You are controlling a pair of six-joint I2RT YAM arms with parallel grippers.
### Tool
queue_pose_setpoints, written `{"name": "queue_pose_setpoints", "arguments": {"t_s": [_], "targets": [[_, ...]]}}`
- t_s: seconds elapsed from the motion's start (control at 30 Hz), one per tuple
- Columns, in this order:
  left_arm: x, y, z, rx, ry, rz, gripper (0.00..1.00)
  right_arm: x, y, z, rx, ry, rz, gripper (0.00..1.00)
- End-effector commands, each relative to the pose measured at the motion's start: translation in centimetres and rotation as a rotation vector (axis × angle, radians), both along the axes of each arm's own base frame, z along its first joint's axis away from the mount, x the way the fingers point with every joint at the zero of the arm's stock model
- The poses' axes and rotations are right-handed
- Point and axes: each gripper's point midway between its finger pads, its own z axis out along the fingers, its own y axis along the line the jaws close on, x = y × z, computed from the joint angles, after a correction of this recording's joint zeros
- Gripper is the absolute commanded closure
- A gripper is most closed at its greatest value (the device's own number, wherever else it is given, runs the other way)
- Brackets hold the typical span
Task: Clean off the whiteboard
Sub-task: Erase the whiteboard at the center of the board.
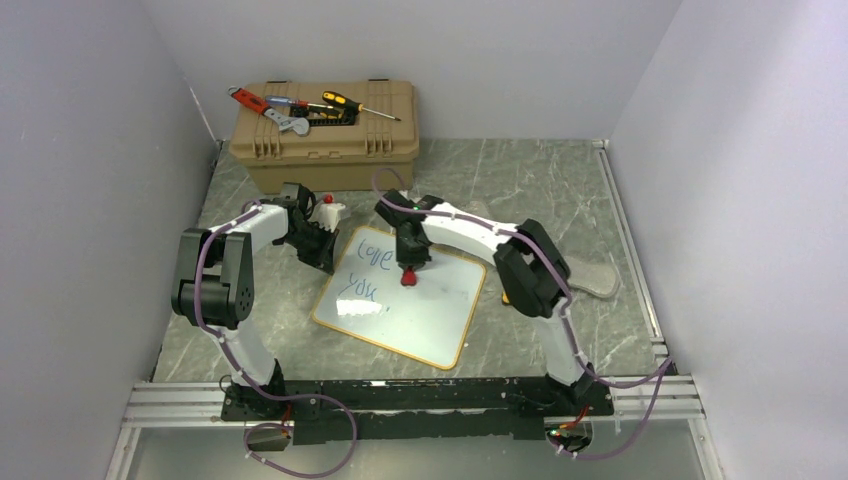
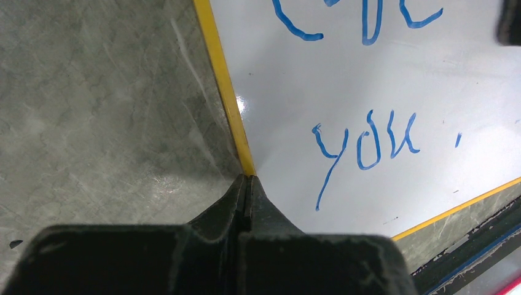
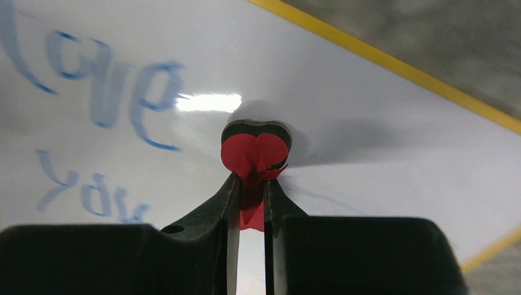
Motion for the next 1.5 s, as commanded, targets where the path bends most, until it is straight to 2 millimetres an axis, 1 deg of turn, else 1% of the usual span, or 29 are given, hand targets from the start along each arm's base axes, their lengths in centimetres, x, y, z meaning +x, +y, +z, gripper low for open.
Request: {"name": "queue_pose_setpoints", "arguments": {"t_s": [0.0, 0.07, 0.13, 0.2, 0.23, 0.27, 0.3, 0.37, 0.5, 0.57, 0.6, 0.63, 0.67, 0.7, 0.73, 0.77, 0.8, 0.83, 0.9, 1.0, 1.03, 1.1, 1.13, 1.2, 1.3, 1.33, 1.37, 1.4, 1.47], "targets": [[-2.0, -0.1, -0.9, 0.012, 0.07, -0.019, 1.0, 1.4, 6.6, -0.7, 0.06, -0.017, 0.084, 1.0], [-2.0, -0.2, -0.9, 0.01, 0.072, -0.018, 1.0, 2.1, 9.4, -0.4, 0.094, -0.031, 0.112, 1.0], [-2.0, -0.2, -0.9, 0.011, 0.076, -0.017, 1.0, 2.9, 11.2, -0.2, 0.123, -0.041, 0.12, 1.0], [-2.1, -0.1, -0.8, 0.014, 0.075, -0.021, 1.0, 3.3, 11.8, -0.7, 0.137, -0.038, 0.117, 1.0], [-2.1, -0.1, -0.8, 0.016, 0.072, -0.022, 1.0, 3.3, 11.5, -1.0, 0.128, -0.035, 0.11, 1.0], [-2.1, 0.0, -0.8, 0.019, 0.072, -0.024, 1.0, 3.3, 10.8, -1.2, 0.118, -0.03, 0.099, 1.0], [-2.2, 0.0, -0.8, 0.021, 0.071, -0.027, 1.0, 3.1, 9.8, -1.6, 0.1, -0.019, 0.084, 1.0], [-2.2, 0.0, -0.8, 0.021, 0.071, -0.029, 1.0, 2.6, 7.1, -2.1, 0.066, -0.006, 0.055, 1.0], [-2.2, 0.0, -0.8, 0.017, 0.067, -0.032, 1.0, 0.9, 0.4, -2.4, -0.035, -0.006, 0.005, 1.0], [-2.2, -0.1, -0.7, 0.015, 0.063, -0.033, 1.0, 0.1, -2.5, -2.6, -0.096, -0.013, -0.012, 1.0], [-2.3, -0.1, -0.7, 0.014, 0.064, -0.034, 1.0, 0.0, -3.4, -2.6, -0.108, -0.013, -0.02, 1.0], [-2.2, -0.1, -0.8, 0.014, 0.062, -0.034, 1.0, -0.1, -3.9, -2.8, -0.109, -0.006, -0.025, 1.0], [-2.2, -0.1, -0.9, 0.016, 0.063, -0.033, 1.0, 0.0, -3.9, -2.9, -0.104, -0.002, -0.029, 1.0], [-2.1, -0.1, -0.9, 0.016, 0.064, -0.032, 1.0, 0.4, -3.5, -2.9, -0.099, -0.004, -0.03, 1.0], [-2.2, -0.1, -1.0, 0.016, 0.067, -0.03, 1.0, 0.8, -2.7, -2.8, -0.086, -0.006, -0.027, 1.0], [-2.2, -0.1, -1.0, 0.016, 0.069, -0.029, 1.0, 1.6, -1.3, -2.8, -0.067, -0.009, -0.022, 1.0], [-2.2, -0.1, -1.0, 0.014, 0.072, -0.028, 1.0, 1.8, -0.2, -2.6, -0.055, -0.01, -0.011, 1.0], [-2.2, -0.1, -0.9, 0.012, 0.072, -0.028, 1.0, 2.9, 1.6, -2.4, -0.03, -0.023, -0.002, 1.0], [-2.3, -0.2, -0.8, 0.009, 0.07, -0.029, 1.0, 4.1, 4.9, -2.0, 0.015, -0.03, 0.023, 1.0], [-2.3, -0.2, -0.8, 0.007, 0.073, -0.03, 1.0, 5.2, 9.0, -1.8, 0.077, -0.028, 0.054, 1.0], [-2.3, -0.2, -0.8, 0.007, 0.075, -0.029, 1.0, 5.3, 10.0, -1.6, 0.097, -0.025, 0.061, 1.0], [-2.4, -0.2, -0.8, 0.009, 0.077, -0.029, 1.0, 5.3, 10.7, -1.9, 0.111, -0.005, 0.068, 1.0], [-2.4, -0.2, -0.8, 0.009, 0.076, -0.03, 1.0, 5.1, 10.4, -2.1, 0.1, 0.002, 0.066, 1.0], [-2.4, -0.1, -0.8, 0.011, 0.074, -0.034, 1.0, 4.4, 8.9, -2.2, 0.065, 0.005, 0.06, 1.0], [-2.4, 0.0, -0.8, 0.013, 0.071, -0.037, 1.0, 2.4, 4.8, -2.5, 0.018, 0.029, 0.044, 1.0], [-2.4, 0.0, -0.9, 0.015, 0.071, -0.038, 1.0, 1.7, 3.6, -1.4, 0.023, 0.019, 0.046, 1.0], [-2.4, 0.0, -0.9, 0.014, 0.071, -0.038, 1.0, 0.3, 1.7, -1.7, -0.002, 0.037, 0.049, 1.0], [-2.4, 0.0, -0.9, 0.015, 0.07, -0.039, 1.0, -0.8, 0.5, -1.6, -0.016, 0.047, 0.057, 1.0], [-2.4, 0.0, -0.9, 0.013, 0.07, -0.038, 1.0, -2.9, -1.5, -1.0, -0.028, 0.059, 0.078, 1.0]]}}
